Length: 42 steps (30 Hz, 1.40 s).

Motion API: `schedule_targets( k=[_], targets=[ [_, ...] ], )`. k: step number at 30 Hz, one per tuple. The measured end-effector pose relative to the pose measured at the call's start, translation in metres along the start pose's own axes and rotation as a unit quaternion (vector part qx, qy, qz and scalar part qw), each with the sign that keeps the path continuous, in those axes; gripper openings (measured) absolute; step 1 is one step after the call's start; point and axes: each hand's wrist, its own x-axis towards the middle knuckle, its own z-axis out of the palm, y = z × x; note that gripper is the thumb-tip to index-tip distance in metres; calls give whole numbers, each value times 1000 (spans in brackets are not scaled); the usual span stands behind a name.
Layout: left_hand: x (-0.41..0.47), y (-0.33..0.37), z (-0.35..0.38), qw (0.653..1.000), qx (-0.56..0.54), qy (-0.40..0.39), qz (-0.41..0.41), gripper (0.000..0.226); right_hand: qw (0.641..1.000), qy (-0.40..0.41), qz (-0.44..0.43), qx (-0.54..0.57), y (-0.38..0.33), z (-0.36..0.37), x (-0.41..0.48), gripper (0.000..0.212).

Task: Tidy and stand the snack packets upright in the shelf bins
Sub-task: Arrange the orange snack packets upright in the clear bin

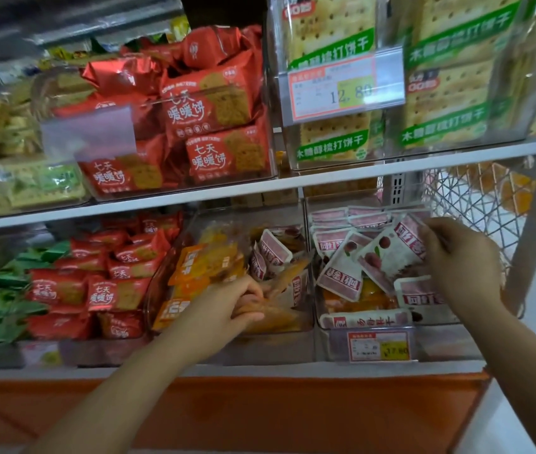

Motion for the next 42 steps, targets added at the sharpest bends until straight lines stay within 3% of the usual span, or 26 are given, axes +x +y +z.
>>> schedule_targets(
  k=[2,7,13,18,24,27,29,32,34,36,42],
  targets=[
    [3,-2,-3,999,-23,-20,-15,26,1000,-16,-6,-12,0,2,0,22],
    [9,4,4,995,-51,-81,-8,60,998,-51,-16,-26,0,5,-2,17],
    [14,0,7,994,43,-99,25,38,998,-63,-6,-19,1,5,-2,19],
    [13,6,24,980,126,-155,25,56,993,-110,7,-41,1,3,-1,14],
    [12,8,28,986,103,-131,6,76,971,-227,1,-78,0,-10,0,11],
    [11,20,19,997,60,-57,10,80,957,-268,-21,-107,0,-16,-1,12],
    [17,31,12,999,30,23,7,57,968,-236,-33,-80,-2,-20,-3,9],
    [39,58,9,995,37,78,53,31,996,-90,-26,5,-10,-29,-11,5],
    [57,76,13,994,54,48,85,30,997,5,-6,79,-11,-35,-15,12],
    [79,91,22,992,70,4,102,33,995,54,1,85,-5,-40,-16,15],
    [141,113,50,988,75,-100,88,41,988,41,40,143,10,-36,-10,16]
  ],
)
